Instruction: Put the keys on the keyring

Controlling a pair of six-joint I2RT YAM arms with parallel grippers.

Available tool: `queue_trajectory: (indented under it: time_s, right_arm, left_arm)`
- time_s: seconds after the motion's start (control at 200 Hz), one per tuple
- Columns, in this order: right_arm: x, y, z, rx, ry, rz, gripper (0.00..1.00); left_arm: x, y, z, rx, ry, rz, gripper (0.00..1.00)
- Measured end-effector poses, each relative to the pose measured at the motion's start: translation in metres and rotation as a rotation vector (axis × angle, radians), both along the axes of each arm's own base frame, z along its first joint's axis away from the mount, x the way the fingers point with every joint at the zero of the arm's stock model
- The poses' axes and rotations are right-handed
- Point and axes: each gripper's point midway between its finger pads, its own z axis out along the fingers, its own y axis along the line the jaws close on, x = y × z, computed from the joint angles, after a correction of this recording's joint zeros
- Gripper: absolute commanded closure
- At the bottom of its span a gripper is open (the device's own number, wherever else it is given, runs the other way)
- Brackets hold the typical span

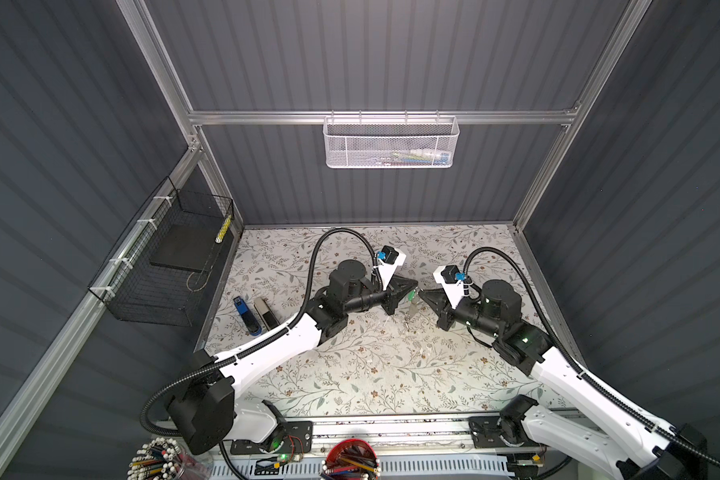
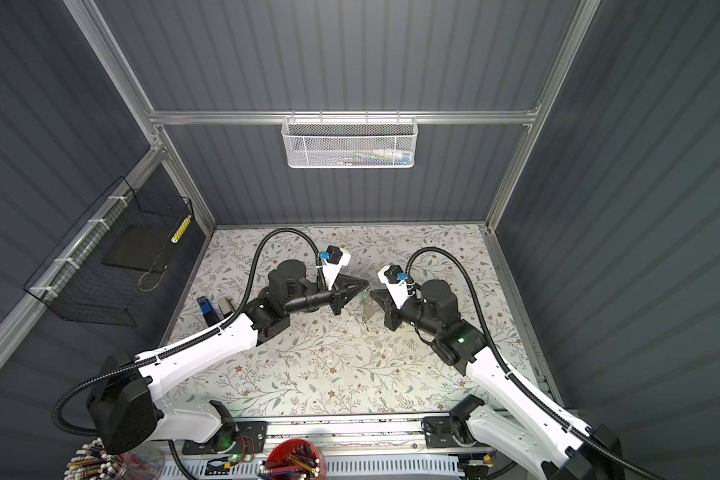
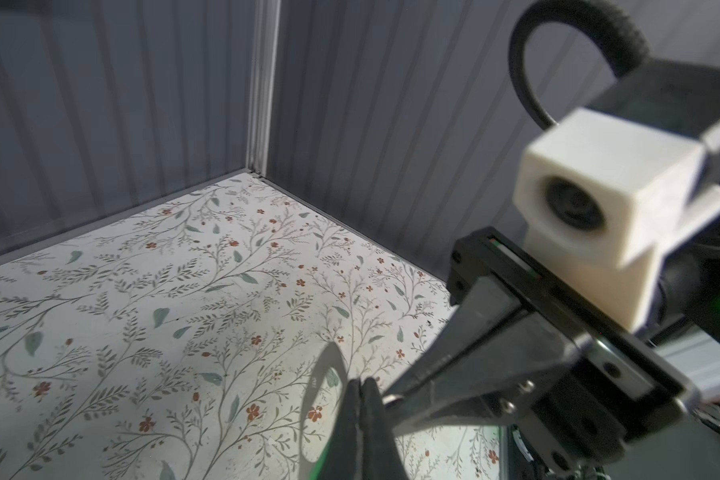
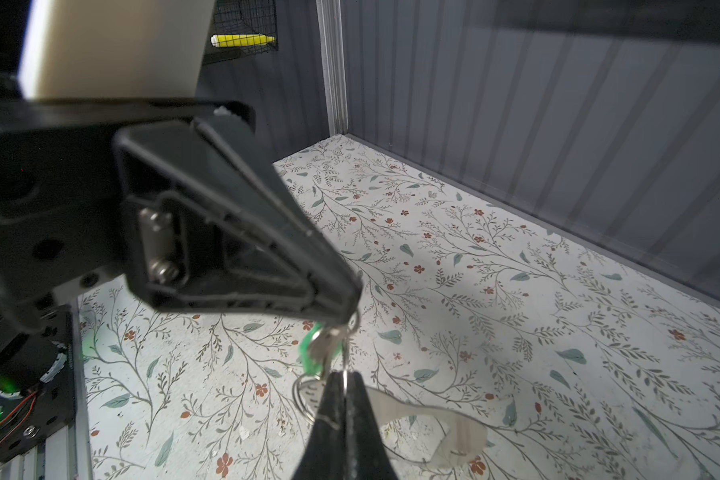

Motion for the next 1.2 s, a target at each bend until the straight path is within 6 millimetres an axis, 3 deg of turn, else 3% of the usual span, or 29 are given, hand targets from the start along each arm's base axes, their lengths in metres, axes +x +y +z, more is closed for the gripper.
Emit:
queue_trajectory:
  time_s: [0.16, 0.33, 0.59, 0.805, 1.201]
  right_arm:
    - [-0.007, 0.005, 0.003, -0.001, -0.014, 0.03, 1.0]
    - [-0.006, 0.001, 0.008, 0.001, -0.035, 0.008, 1.0]
    - [-0.001, -0.009, 0.014, -0.028, -0.093, -0.101, 1.0]
    - [-0.005, -0.017, 0.001, -0.079, -0.159, -0.158, 1.0]
    - [-0.014, -0.012, 0.0, -0.123, -0.299, -0.166, 1.0]
  left_arm:
    - [0.013, 0.007, 0.002, -0.012, 0.011, 0.063, 1.0]
    - [0.013, 0.007, 0.003, -0.02, 0.019, 0.063, 1.0]
    - [-0.003, 0.002, 0.0, -0.072, 0.043, -0.024, 1.0]
    - [-0.015, -0.002, 0.001, -0.114, 0.053, -0.085, 1.0]
    - [-0.035, -0.013, 0.0, -0.117, 0.052, -0.148, 1.0]
